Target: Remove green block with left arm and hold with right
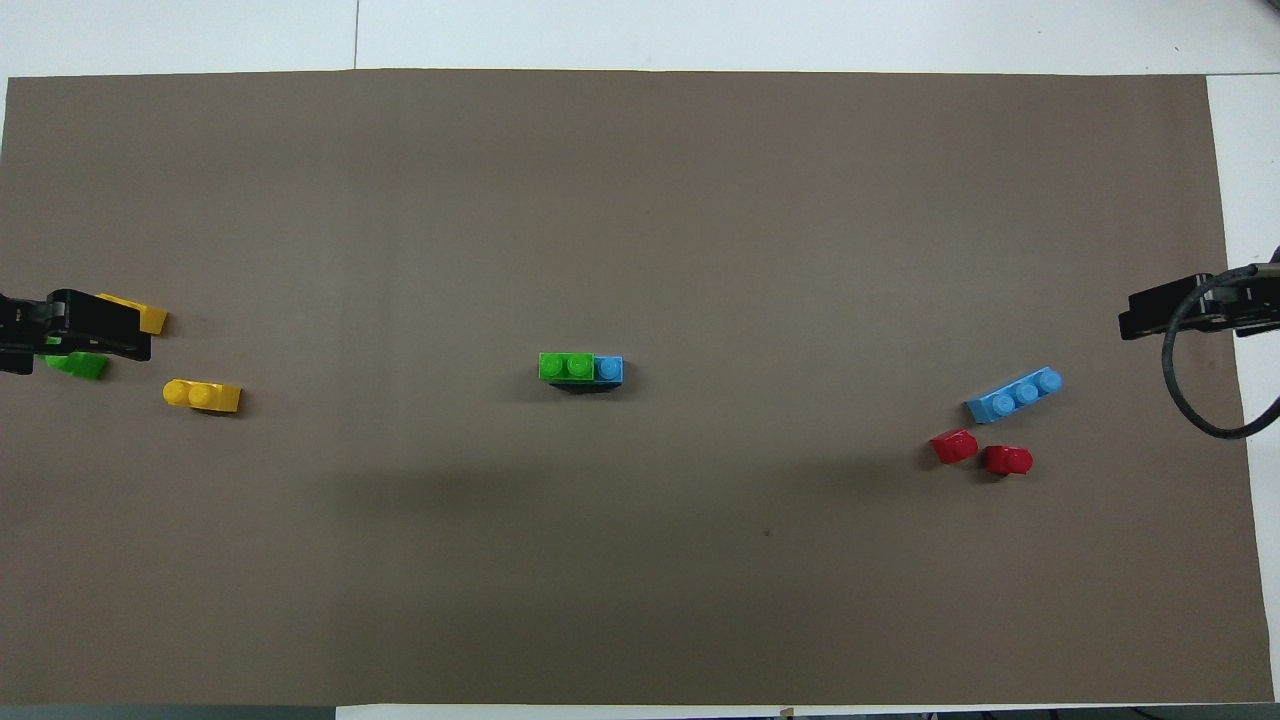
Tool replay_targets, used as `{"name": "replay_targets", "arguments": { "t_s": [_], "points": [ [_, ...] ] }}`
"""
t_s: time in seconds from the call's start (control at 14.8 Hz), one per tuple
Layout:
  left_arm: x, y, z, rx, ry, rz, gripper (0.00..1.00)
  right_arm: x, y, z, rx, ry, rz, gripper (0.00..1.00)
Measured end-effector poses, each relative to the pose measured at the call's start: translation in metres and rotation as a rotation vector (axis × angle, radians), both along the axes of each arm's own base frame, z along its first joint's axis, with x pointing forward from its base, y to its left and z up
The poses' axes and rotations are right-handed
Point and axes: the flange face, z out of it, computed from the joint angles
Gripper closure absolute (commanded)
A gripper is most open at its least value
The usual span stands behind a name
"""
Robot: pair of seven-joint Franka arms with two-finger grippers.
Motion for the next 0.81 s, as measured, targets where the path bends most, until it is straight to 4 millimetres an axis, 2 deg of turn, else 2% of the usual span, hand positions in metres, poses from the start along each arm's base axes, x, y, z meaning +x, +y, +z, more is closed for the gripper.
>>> {"name": "replay_targets", "arguments": {
  "t_s": [0.68,0.81],
  "points": [
    [0.0000,-0.0003,0.0000,0.000,0.000,-0.001,0.00,-0.0007,0.0066,-0.0006,0.029,0.007,0.000,0.01],
    [0.0000,-0.0007,0.0000,0.000,0.000,-0.001,0.00,0.0025,0.0076,-0.0012,0.037,-0.014,-0.095,0.03]
  ]
}}
